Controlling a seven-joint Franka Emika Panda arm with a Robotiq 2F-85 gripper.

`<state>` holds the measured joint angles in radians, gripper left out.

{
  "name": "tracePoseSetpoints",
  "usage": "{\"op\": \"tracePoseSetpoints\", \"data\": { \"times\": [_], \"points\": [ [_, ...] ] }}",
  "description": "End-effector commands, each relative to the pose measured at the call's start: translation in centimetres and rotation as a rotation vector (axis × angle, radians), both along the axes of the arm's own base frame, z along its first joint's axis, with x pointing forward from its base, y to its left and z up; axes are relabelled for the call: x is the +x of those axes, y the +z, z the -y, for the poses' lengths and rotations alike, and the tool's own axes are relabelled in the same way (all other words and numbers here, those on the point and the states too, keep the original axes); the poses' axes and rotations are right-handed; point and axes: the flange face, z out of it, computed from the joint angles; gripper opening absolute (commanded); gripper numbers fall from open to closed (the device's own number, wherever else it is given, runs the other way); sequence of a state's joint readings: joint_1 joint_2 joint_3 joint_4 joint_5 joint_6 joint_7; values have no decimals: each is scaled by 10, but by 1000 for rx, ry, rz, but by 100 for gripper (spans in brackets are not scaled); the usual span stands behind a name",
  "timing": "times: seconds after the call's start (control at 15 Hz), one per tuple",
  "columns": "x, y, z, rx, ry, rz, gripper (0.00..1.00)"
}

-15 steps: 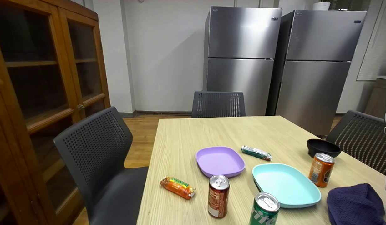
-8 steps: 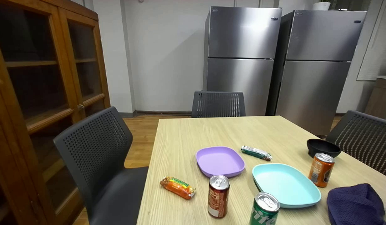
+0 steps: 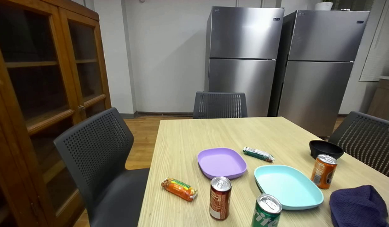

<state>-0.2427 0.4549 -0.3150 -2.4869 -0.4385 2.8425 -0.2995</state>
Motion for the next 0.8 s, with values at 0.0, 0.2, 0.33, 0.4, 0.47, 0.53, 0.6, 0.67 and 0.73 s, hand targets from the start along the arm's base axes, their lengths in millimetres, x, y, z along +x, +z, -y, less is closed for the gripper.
{"op": "tracePoseSetpoints", "data": {
  "times": [0.0, 0.2, 0.33, 0.4, 0.47, 0.53, 0.6, 0.67, 0.73],
  "points": [
    [-5, 13, -4, 7, 5, -23, 41],
    [-11, 34, -12, -6, 10, -31, 41],
    [-13, 46, -20, -8, 19, -31, 41],
    [-12, 53, -26, -11, 28, -33, 41],
    [-12, 59, -32, -13, 42, -37, 41],
    [-11, 65, -40, -25, 52, -38, 41],
    [-11, 73, -48, -34, 63, -41, 41],
    [-11, 79, -56, -35, 86, -54, 41],
    [-12, 85, -68, -40, 119, -65, 41]
  ]
}}
